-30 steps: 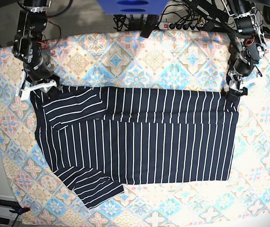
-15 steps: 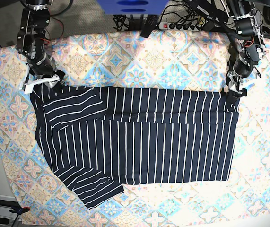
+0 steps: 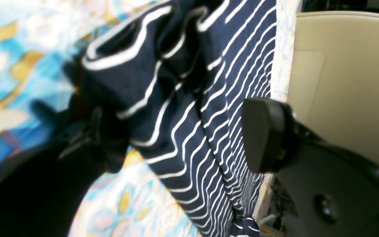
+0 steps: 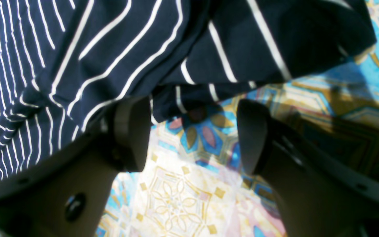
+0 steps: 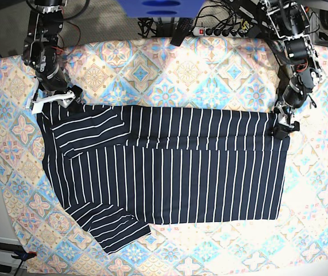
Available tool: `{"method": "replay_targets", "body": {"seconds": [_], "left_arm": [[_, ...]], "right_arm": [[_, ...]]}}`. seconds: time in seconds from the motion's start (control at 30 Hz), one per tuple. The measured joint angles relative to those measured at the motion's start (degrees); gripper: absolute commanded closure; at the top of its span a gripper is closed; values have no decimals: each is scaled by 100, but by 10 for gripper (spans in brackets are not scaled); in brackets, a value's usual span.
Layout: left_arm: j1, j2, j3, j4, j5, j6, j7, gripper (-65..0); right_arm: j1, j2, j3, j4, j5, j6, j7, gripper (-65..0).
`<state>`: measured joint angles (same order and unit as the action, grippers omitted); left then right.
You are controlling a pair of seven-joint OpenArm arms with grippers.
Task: Fold the T-shirt properly
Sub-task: 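Fold the gripped shoulder edge down over the shirt body with both grippers, then drag the folded shirt toward the arms with both grippers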
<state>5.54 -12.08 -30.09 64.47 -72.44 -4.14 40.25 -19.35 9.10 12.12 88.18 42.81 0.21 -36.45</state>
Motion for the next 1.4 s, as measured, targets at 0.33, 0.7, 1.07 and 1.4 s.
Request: {"method": "replay_targets", "body": {"seconds": [0.33,0.7,1.07,1.4], "left_arm": [[-203,-2,0,-479,35,-28,-15,-110],[-208,-2,0,-472,37,9,11,-76],[-201,-2,0,-472,42,2,20,-70],[-201,-2,0,-474,39,2,17,-69]], "right_arm": [[-74,-319,656,-48,7,-7,-271,-393],[463,-496,964,-197,-11,-11,-387,-393],[1054,-496,968,-682,-9,-26,-387,-350],[332,-496,1172,-643,758,122,-431,-373]]}}
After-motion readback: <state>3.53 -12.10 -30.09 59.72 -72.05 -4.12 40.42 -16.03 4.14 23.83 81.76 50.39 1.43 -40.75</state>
